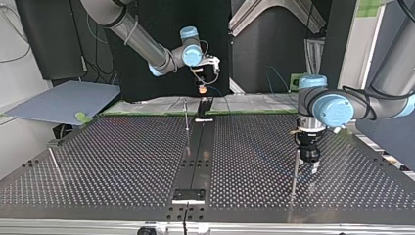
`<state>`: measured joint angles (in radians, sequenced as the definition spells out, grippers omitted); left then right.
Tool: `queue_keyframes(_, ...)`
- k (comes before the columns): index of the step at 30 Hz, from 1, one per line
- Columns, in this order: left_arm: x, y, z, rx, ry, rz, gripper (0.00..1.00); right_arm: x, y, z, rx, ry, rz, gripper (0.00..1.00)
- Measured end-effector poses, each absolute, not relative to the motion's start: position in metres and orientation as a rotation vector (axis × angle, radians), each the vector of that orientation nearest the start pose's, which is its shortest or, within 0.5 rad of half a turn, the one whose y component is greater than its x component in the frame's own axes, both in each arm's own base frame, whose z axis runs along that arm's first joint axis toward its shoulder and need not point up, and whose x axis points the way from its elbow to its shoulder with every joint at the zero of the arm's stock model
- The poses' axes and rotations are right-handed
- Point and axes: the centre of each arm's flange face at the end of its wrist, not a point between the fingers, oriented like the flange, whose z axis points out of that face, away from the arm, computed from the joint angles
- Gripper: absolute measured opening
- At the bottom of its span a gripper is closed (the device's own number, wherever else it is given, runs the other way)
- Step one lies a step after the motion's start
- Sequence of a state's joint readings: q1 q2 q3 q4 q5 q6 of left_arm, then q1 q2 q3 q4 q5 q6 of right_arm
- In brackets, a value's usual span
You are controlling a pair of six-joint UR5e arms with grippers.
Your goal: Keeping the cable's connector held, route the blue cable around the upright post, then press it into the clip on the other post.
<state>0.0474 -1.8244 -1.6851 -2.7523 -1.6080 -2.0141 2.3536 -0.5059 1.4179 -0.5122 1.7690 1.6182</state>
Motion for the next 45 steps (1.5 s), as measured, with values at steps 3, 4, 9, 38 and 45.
queue_keyframes(3, 0.580, -0.102, 0.335, -0.407, 1.502, -0.283, 1.00, 0.544, -0.391, -0.087, 1.967, -1.066, 1.305, 0.00)
queue_keyframes(4, 0.580, -0.102, 0.335, -0.408, 1.502, -0.283, 1.00, 0.543, -0.391, -0.091, 1.963, -1.076, 1.307, 0.00)
queue_keyframes(9, 0.580, -0.099, 0.335, -0.411, 1.501, -0.279, 1.00, 0.533, -0.395, -0.118, 1.938, -1.134, 1.322, 0.00)
queue_keyframes(38, 0.581, -0.094, 0.335, -0.421, 1.501, -0.275, 1.00, 0.435, -0.431, -0.246, 1.836, -1.252, 1.202, 0.00)
queue_keyframes(45, 0.580, -0.095, 0.335, -0.423, 1.504, -0.281, 1.00, 0.414, -0.415, -0.280, 1.858, -1.286, 1.142, 0.00)
